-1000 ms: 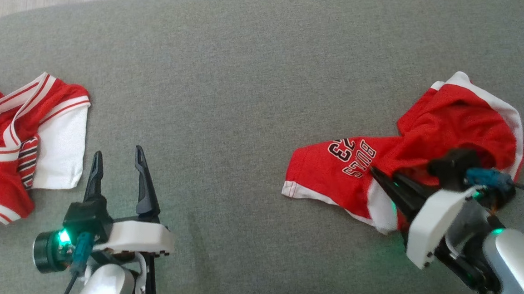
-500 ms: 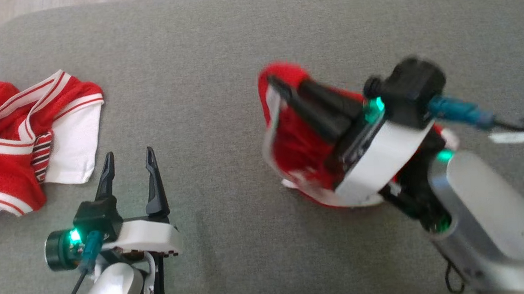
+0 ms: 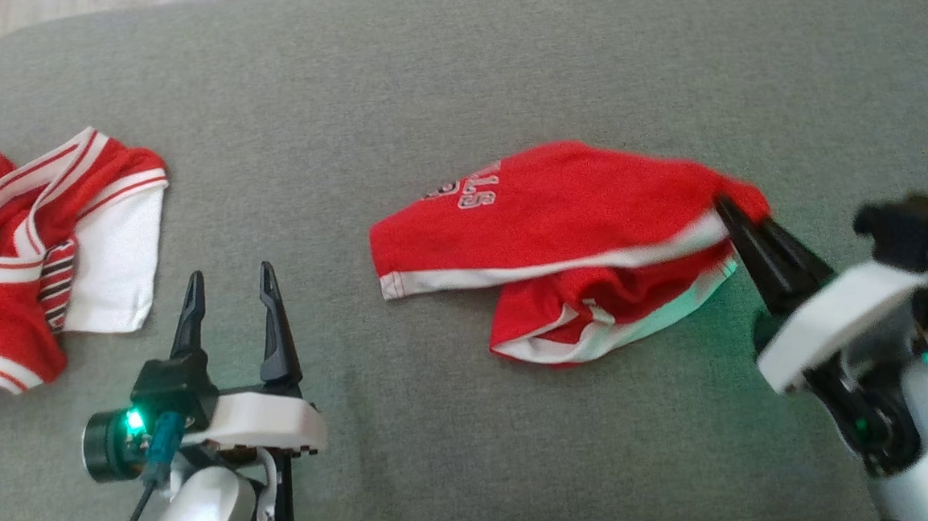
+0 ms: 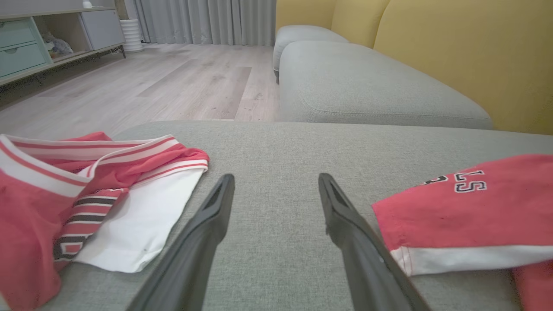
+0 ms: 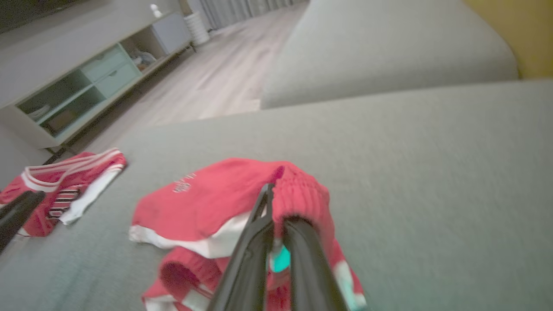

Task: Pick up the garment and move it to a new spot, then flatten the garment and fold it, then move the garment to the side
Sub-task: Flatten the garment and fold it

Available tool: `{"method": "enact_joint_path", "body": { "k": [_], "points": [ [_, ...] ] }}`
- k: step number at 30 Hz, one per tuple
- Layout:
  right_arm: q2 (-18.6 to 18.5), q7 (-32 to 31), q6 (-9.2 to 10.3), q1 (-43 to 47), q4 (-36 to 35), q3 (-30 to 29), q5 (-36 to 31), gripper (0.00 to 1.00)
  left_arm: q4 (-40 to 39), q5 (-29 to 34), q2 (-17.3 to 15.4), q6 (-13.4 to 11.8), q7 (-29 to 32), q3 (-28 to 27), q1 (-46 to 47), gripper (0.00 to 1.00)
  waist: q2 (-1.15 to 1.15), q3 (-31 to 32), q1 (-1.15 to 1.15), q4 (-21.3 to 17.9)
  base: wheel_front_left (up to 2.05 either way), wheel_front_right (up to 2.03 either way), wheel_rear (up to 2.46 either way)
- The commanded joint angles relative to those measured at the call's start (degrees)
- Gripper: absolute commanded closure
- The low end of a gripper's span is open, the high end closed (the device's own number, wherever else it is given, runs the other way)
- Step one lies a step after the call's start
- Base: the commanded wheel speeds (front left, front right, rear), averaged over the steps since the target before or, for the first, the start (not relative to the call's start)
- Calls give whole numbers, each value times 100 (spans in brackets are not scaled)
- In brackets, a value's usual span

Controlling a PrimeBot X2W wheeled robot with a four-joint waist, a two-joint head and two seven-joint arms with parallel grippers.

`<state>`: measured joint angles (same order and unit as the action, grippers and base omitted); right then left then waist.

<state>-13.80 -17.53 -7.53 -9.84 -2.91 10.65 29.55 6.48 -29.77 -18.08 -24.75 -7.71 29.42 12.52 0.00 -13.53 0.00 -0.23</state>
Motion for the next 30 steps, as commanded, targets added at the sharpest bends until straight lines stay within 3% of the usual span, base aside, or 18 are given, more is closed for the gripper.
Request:
{"method": "enact_joint_path", "body": {
  "k": [1, 7, 8, 9, 21, 26, 30],
  "points": [
    [-67, -3, 4, -92, -130, -21, 49, 100, -143, -27, -98, -32, -48, -220, 206, 0, 0, -30, 0, -56, 0, 0, 0],
    [45, 139, 4, 156, 498, -399, 313, 100, -111, -11, -139, -13, -8, -184, 269, 0, 0, -66, 0, -153, 0, 0, 0],
    [107, 181, 4, 159, 563, -414, 418, 84, -112, -13, -146, -11, -6, -183, 272, 0, 0, -69, 0, -162, 0, 0, 0],
    [136, 223, 4, 161, 617, -420, 486, 2, -113, -14, -150, -8, -5, -180, 274, 0, 0, -70, 0, -165, 0, 0, 0],
    [-157, 1001, 4, 605, 490, -924, -151, 0, -244, -13, -246, -112, -4, -225, 224, 0, 0, -18, 0, -130, 0, 0, 0],
    [-117, 1309, 4, 526, -198, -1186, -772, 0, -284, -27, -290, -138, -19, -251, 182, 0, 0, 41, 0, -152, 0, 0, 0],
    [24, 1497, 4, 471, -760, -1077, -1176, 0, -338, -22, -318, -161, 5, -241, 169, 0, 0, 83, 0, -169, 0, 0, 0]
  ]
}}
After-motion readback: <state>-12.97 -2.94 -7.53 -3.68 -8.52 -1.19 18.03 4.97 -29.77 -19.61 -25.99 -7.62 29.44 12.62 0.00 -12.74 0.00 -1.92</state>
